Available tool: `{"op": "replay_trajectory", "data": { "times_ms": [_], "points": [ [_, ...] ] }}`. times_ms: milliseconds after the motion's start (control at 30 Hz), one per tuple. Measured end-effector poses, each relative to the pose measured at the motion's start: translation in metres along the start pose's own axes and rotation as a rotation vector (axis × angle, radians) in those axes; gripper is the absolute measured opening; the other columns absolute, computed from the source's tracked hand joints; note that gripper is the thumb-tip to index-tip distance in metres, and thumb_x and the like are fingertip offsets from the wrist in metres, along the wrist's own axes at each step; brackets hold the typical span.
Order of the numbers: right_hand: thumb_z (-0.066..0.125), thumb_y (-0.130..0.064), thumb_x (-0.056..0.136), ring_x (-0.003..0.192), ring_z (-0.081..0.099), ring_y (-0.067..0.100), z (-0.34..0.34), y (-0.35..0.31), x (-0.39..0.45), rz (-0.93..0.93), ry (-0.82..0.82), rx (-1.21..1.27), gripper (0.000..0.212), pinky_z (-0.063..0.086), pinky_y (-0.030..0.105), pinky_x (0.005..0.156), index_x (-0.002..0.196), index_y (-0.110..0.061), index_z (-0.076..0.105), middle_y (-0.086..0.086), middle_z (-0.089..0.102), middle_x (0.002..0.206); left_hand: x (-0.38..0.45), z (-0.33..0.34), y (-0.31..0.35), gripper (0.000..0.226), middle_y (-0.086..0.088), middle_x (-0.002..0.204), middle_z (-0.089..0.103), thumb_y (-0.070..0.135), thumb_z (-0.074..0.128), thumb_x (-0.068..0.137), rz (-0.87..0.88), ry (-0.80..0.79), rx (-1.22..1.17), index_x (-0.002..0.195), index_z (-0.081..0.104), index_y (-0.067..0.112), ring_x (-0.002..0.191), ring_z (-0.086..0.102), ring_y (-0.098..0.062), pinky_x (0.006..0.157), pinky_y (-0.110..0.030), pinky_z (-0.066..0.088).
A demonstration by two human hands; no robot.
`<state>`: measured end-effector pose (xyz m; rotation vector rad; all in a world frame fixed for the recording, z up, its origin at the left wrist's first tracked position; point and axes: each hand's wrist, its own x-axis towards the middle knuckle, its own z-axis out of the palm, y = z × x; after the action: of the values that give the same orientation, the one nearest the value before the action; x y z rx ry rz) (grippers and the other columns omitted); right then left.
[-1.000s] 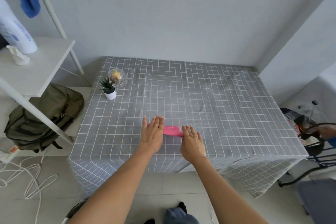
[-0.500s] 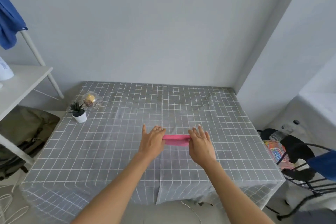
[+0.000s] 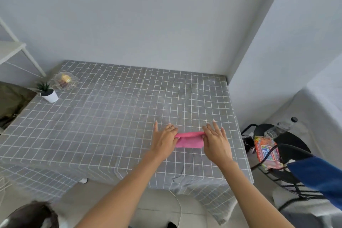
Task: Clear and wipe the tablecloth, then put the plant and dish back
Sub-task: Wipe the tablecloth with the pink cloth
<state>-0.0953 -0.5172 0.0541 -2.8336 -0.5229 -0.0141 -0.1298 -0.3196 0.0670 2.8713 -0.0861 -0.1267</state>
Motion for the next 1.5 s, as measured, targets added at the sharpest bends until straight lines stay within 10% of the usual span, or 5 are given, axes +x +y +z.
{"op": "replay_trajectory", "data": {
  "times_ms": [367,600,900,1233,1500],
  "points": [
    [0.061,0.011,0.077,0.142,0.026,0.036,-0.014,0.074,0.01,0.054,0.195,-0.084,0.057,0.021,0.052,0.115,0.132,-0.001,0.053,0.015,0.053,0.138,0.059,0.02,0.061,0.05,-0.001,0.155,0.028,0.022,0.039,0.101,0.048,0.121,0.104,0.149,0.028,0.015,0.145,0.019,-0.014,0.106,-0.052,-0.022],
    [0.045,0.003,0.089,0.149,0.003,0.025,0.053,0.08,-0.063,0.078,-0.217,-0.084,0.068,-0.009,0.036,0.115,0.151,-0.012,0.024,0.004,0.029,0.156,0.007,0.095,0.058,0.062,-0.001,0.16,-0.001,0.018,0.035,0.101,0.0,-0.208,0.195,0.152,0.002,0.017,0.147,-0.001,-0.014,0.109,-0.058,-0.017],
    [0.035,-0.004,0.096,0.149,-0.005,0.02,0.052,0.075,-0.076,0.101,-0.313,-0.07,0.066,-0.014,0.035,0.114,0.154,-0.016,0.007,0.0,0.007,0.161,-0.013,0.098,0.059,0.06,-0.005,0.159,-0.007,0.022,0.03,0.102,0.0,-0.282,0.231,0.151,-0.002,0.011,0.147,-0.006,-0.018,0.108,-0.057,-0.019],
    [-0.027,-0.073,0.071,0.139,-0.019,0.007,0.056,0.08,-0.08,0.116,-0.362,0.004,0.102,-0.019,0.038,0.112,0.153,-0.022,0.004,-0.011,-0.009,0.154,-0.024,0.1,0.063,0.067,-0.011,0.157,-0.018,0.049,0.008,0.099,-0.096,-0.388,0.211,0.149,-0.013,0.01,0.145,-0.018,-0.024,0.111,-0.057,-0.019],
    [0.008,-0.04,0.102,0.148,-0.005,0.021,0.061,0.074,-0.03,0.207,-0.238,0.058,0.057,-0.001,0.041,0.119,0.154,-0.017,0.007,0.003,-0.002,0.161,0.015,0.088,0.068,0.068,-0.005,0.159,-0.008,0.047,-0.004,0.094,-0.119,-0.158,0.022,0.151,0.006,0.012,0.147,-0.008,-0.017,0.112,-0.044,-0.015]
  ]
}}
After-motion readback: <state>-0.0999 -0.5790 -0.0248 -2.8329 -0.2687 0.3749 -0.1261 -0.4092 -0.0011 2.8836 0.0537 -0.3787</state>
